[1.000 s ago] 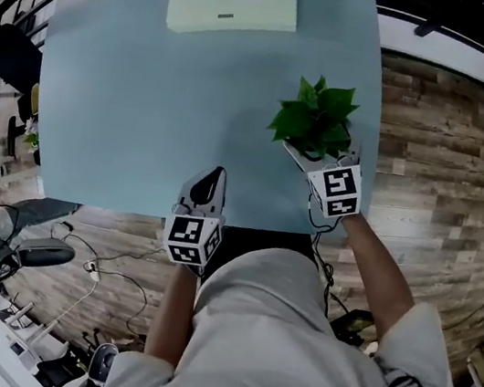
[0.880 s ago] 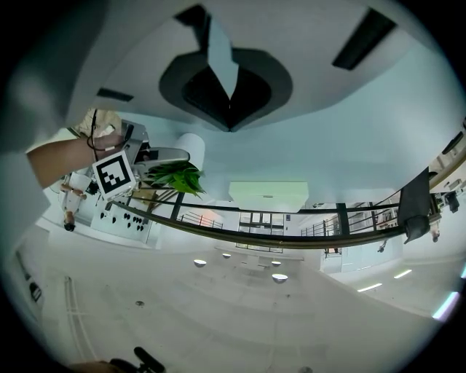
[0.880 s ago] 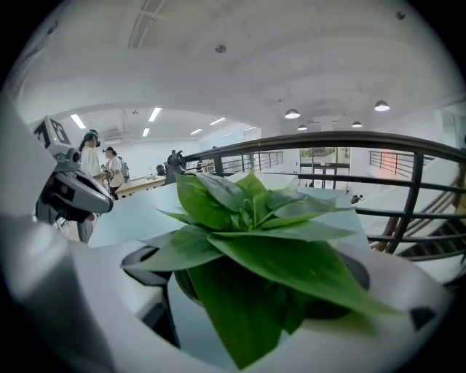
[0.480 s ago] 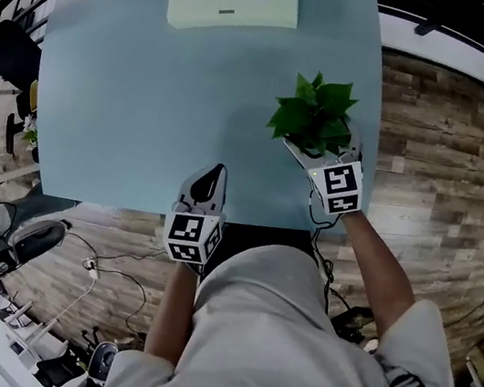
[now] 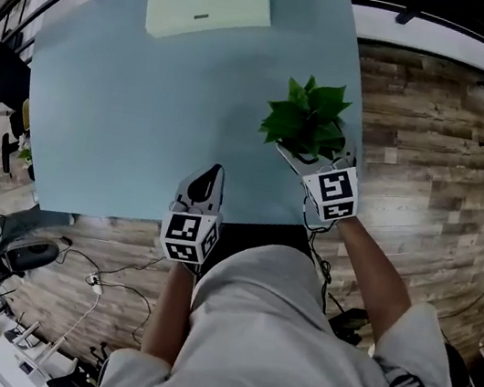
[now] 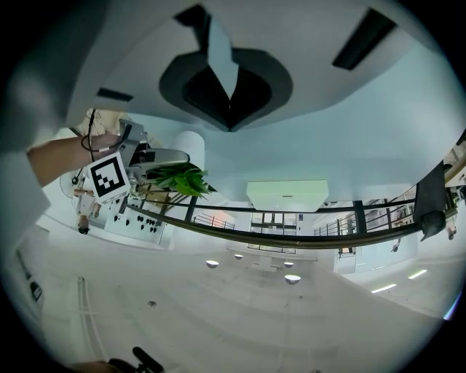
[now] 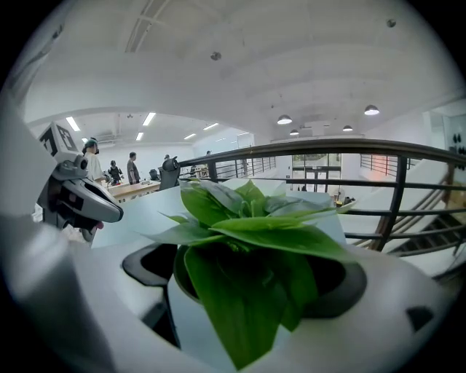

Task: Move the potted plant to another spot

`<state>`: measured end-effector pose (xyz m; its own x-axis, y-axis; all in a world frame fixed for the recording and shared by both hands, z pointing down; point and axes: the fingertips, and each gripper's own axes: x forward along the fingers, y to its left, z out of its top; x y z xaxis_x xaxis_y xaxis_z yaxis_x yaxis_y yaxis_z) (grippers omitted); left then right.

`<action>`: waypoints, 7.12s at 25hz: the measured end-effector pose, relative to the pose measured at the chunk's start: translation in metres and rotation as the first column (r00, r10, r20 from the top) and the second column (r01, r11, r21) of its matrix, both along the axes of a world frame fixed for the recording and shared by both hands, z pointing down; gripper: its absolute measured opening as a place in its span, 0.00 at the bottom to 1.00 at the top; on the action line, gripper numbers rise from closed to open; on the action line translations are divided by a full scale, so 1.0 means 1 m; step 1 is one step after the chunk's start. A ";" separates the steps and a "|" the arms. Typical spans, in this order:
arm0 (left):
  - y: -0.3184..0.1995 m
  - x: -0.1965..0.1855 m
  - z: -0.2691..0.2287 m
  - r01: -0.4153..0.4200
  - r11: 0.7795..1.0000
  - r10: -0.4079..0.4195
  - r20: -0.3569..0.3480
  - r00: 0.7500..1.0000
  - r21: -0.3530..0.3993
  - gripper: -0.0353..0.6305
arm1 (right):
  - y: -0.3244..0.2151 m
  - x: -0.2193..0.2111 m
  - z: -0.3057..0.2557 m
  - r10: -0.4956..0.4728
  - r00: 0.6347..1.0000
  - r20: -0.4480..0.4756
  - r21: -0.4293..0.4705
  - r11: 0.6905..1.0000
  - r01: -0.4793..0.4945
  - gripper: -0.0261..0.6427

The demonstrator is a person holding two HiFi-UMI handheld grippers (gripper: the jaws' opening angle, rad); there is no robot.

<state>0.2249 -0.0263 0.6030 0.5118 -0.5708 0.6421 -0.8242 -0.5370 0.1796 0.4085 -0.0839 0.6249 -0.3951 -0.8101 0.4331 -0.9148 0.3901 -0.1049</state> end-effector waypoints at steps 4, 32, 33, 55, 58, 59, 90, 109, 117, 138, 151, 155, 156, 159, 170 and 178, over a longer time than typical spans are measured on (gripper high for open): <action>-0.001 0.014 -0.006 -0.005 1.000 0.005 -0.012 1.000 0.020 0.07 | 0.009 0.013 -0.010 0.016 1.000 0.002 0.018 1.000 -0.016 0.82; -0.034 -0.023 -0.052 0.062 0.986 -0.047 -0.099 0.994 0.153 0.07 | -0.002 -0.034 -0.093 -0.077 0.997 -0.021 0.175 0.981 0.080 0.82; -0.035 -0.028 -0.053 0.068 0.985 -0.053 -0.099 0.994 0.156 0.07 | -0.004 -0.039 -0.096 -0.087 0.996 -0.023 0.180 0.980 0.090 0.82; -0.034 -0.188 -0.070 0.394 0.899 -0.383 -0.097 0.919 0.188 0.07 | -0.041 -0.228 -0.118 -0.450 0.892 -0.036 0.208 0.870 0.447 0.82; -0.030 -0.209 -0.070 0.433 0.881 -0.422 -0.098 0.901 0.190 0.07 | -0.041 -0.252 -0.117 -0.489 0.872 -0.035 0.208 0.849 0.485 0.82; -0.028 -0.216 -0.069 0.447 0.875 -0.435 -0.099 0.895 0.187 0.07 | -0.040 -0.259 -0.117 -0.501 0.865 -0.035 0.206 0.843 0.497 0.82; 0.007 -0.432 -0.077 0.639 0.744 -0.624 -0.141 0.769 0.194 0.07 | -0.034 -0.494 -0.132 -0.667 0.743 -0.051 0.203 0.722 0.662 0.82; 0.031 -0.507 -0.066 0.615 0.772 -0.586 -0.196 0.787 0.161 0.07 | -0.002 -0.567 -0.131 -0.628 0.774 -0.087 0.162 0.757 0.633 0.82; 0.034 -0.516 -0.047 0.635 0.765 -0.609 -0.198 0.768 0.111 0.07 | -0.007 -0.591 -0.117 -0.658 0.747 -0.095 0.131 0.736 0.665 0.82; 0.032 -0.567 -0.004 0.721 0.693 -0.719 -0.072 0.692 0.009 0.07 | -0.060 -0.673 -0.045 -0.734 0.678 -0.033 0.064 0.676 0.734 0.82; 0.009 -0.563 0.027 0.717 0.696 -0.718 -0.062 0.693 -0.043 0.07 | -0.096 -0.699 -0.011 -0.738 0.674 -0.030 0.048 0.673 0.738 0.82; -0.004 -0.562 0.036 0.710 0.702 -0.712 -0.065 0.699 -0.055 0.07 | -0.106 -0.706 -0.001 -0.734 0.678 -0.028 0.044 0.677 0.735 0.82; -0.007 -0.563 0.038 0.709 0.703 -0.712 -0.066 0.700 -0.057 0.07 | -0.109 -0.709 0.001 -0.734 0.678 -0.028 0.044 0.677 0.735 0.82; -0.016 -0.567 0.042 0.708 0.703 -0.711 -0.069 0.700 -0.060 0.07 | -0.119 -0.718 0.005 -0.729 0.684 -0.025 0.047 0.682 0.730 0.82; -0.073 -0.572 0.054 0.709 0.703 -0.711 -0.092 0.697 -0.054 0.07 | -0.145 -0.729 0.004 -0.680 0.732 0.026 0.074 0.732 0.677 0.82; -0.076 -0.571 0.052 0.728 0.681 -0.731 -0.116 0.672 -0.075 0.07 | -0.145 -0.724 0.004 -0.693 0.720 -0.008 0.086 0.717 0.691 0.83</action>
